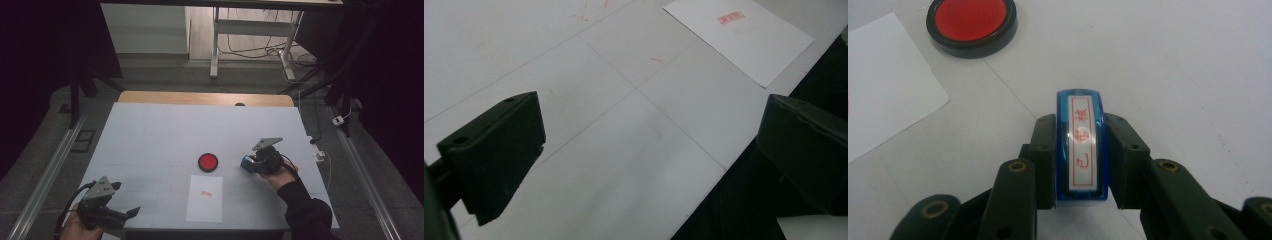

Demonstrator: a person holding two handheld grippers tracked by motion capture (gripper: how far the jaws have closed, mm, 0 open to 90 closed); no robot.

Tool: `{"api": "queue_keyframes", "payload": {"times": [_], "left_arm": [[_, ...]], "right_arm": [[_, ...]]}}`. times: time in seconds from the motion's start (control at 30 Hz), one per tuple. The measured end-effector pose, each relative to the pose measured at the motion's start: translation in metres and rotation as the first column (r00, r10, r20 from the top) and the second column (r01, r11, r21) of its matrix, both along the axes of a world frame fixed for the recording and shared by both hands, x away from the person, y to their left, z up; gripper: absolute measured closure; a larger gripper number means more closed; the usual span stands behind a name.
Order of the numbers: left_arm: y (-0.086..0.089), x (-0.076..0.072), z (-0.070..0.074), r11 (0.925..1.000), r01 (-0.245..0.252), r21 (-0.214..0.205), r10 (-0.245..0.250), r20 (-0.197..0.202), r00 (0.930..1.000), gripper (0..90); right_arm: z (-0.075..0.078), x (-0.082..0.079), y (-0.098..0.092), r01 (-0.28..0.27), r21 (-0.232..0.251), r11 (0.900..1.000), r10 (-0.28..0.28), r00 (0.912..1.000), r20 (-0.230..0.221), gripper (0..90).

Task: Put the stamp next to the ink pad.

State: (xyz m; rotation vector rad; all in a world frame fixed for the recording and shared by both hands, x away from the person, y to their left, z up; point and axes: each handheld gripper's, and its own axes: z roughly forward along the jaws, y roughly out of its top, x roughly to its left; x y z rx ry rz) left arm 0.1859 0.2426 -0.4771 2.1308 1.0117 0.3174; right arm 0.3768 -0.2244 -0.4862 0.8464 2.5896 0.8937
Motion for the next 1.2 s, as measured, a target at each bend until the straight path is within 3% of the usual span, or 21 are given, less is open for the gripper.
{"api": "queue_keyframes", "payload": {"times": [0.37, 0.53, 0.73, 0.83, 0.93, 1.2], "left_arm": [[0.001, 0.000, 0.000, 1.0000, 0.000, -0.005, 0.000, 0.001, 1.0000, 0.0], [0.001, 0.000, 0.000, 1.0000, 0.000, -0.005, 0.000, 0.002, 1.0000, 0.0], [0.000, 0.000, 0.000, 1.0000, 0.001, -0.003, -0.001, 0.003, 1.0000, 0.0], [0.000, 0.000, 0.000, 1.0000, 0.001, -0.003, -0.001, 0.003, 1.0000, 0.0], [0.000, 0.000, 0.000, 1.0000, 0.000, -0.002, 0.000, 0.002, 1.0000, 0.0], [0.001, 0.000, 0.000, 1.0000, -0.004, -0.003, 0.004, 0.002, 1.0000, 0.0]], "right_arm": [[0.013, -0.006, 0.000, 0.031, 0.032, 0.9990, -0.032, 0.9986, 0.041, 52.6], [0.020, -0.014, 0.002, 0.034, 0.071, 0.9969, -0.036, 0.9990, 0.027, 37.5], [0.024, -0.021, 0.000, 0.059, 0.096, 0.9936, -0.065, 0.9963, 0.057, 17.4], [0.027, -0.023, -0.003, 0.089, 0.135, 0.9868, -0.093, 0.9955, 0.021, 8.7], [0.029, -0.027, -0.006, 0.104, 0.166, 0.9807, -0.106, 0.9944, 0.002, 5.3], [0.030, -0.041, -0.012, 0.113, 0.169, 0.9792, -0.114, 0.9935, -0.005, 0.5]]}}
